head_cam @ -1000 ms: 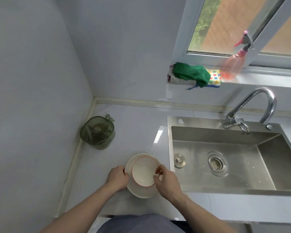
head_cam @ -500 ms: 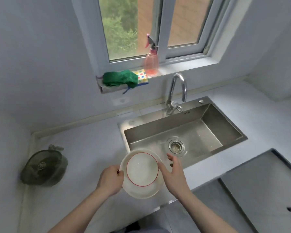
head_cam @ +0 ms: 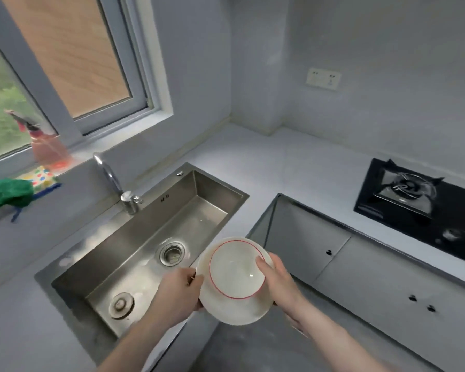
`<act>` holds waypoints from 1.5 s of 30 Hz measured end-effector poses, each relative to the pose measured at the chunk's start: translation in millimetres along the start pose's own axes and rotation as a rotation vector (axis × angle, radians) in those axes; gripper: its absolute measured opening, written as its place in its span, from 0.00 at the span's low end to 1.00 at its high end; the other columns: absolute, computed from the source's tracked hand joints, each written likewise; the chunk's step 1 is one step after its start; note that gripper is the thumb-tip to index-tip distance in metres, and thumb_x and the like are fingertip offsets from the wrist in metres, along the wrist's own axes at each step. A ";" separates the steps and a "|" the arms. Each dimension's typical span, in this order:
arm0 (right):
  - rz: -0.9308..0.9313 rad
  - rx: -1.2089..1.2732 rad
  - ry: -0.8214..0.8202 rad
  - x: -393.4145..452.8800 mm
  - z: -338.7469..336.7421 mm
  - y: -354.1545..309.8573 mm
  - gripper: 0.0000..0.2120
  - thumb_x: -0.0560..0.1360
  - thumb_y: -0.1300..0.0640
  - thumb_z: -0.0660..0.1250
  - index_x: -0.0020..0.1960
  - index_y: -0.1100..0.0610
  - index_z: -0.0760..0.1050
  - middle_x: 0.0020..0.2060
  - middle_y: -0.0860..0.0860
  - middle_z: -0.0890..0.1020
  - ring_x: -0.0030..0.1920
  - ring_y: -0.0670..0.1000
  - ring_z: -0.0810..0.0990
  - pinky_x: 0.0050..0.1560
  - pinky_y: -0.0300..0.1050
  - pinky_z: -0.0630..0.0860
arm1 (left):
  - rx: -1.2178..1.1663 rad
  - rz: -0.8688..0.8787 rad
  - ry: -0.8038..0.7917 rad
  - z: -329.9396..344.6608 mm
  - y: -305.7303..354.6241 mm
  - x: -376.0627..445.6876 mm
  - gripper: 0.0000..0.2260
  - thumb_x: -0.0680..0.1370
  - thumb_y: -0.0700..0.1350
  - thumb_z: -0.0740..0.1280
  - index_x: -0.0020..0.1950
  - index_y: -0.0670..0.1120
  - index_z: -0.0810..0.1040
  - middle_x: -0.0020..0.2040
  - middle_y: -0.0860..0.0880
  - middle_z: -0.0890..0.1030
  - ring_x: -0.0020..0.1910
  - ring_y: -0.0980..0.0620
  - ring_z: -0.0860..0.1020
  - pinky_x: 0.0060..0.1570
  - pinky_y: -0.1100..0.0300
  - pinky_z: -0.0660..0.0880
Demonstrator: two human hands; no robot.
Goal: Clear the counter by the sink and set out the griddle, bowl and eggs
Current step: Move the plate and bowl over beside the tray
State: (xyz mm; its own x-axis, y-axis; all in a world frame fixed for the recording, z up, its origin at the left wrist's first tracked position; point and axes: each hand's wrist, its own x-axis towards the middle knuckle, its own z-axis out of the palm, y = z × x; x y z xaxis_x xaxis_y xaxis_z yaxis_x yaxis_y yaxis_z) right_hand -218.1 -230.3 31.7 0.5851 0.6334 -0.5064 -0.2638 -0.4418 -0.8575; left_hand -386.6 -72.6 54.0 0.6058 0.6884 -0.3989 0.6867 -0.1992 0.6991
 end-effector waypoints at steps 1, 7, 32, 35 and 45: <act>-0.002 0.011 0.026 -3.1 -17.4 1.8 0.11 0.80 0.36 0.61 0.62 0.34 0.71 0.58 0.37 0.80 0.63 0.43 0.77 0.67 0.54 0.74 | 0.007 0.017 -0.022 11.5 13.5 3.6 0.14 0.79 0.41 0.62 0.33 0.43 0.69 0.27 0.45 0.79 0.27 0.50 0.82 0.28 0.65 0.71; -0.004 0.063 0.229 -27.4 -120.2 19.9 0.13 0.78 0.40 0.63 0.62 0.36 0.71 0.57 0.36 0.81 0.62 0.42 0.77 0.67 0.48 0.72 | 0.107 0.136 -0.234 84.2 95.4 23.5 0.13 0.79 0.44 0.62 0.37 0.39 0.75 0.30 0.45 0.84 0.31 0.49 0.84 0.34 0.58 0.82; 0.141 0.614 1.033 -76.4 -356.5 29.8 0.16 0.79 0.54 0.64 0.64 0.41 0.71 0.58 0.44 0.81 0.55 0.49 0.83 0.50 0.49 0.84 | 0.256 0.652 -0.898 339.8 378.9 114.9 0.05 0.80 0.51 0.67 0.55 0.56 0.78 0.49 0.51 0.84 0.37 0.51 0.85 0.39 0.52 0.83; 0.128 0.665 1.094 -90.8 -374.1 34.8 0.15 0.79 0.55 0.63 0.64 0.41 0.71 0.58 0.44 0.81 0.55 0.48 0.83 0.49 0.48 0.84 | 0.287 0.668 -0.970 364.8 399.4 105.6 0.06 0.79 0.50 0.68 0.56 0.53 0.78 0.49 0.50 0.84 0.40 0.49 0.85 0.36 0.55 0.82; 0.077 0.698 1.163 -139.4 -483.0 60.8 0.17 0.78 0.54 0.64 0.65 0.42 0.70 0.58 0.46 0.81 0.55 0.49 0.84 0.51 0.52 0.85 | 0.292 0.776 -1.032 476.0 475.1 57.9 0.08 0.80 0.48 0.67 0.59 0.55 0.78 0.56 0.52 0.80 0.47 0.50 0.84 0.40 0.51 0.85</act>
State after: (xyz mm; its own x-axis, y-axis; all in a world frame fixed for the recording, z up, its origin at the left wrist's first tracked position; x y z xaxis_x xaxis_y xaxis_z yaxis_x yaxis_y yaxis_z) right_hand 54.7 -652.3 94.3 0.7630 -0.4294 -0.4832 -0.4521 0.1798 -0.8737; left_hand 166.0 -459.4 80.6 0.8146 -0.4887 -0.3126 0.0077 -0.5297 0.8481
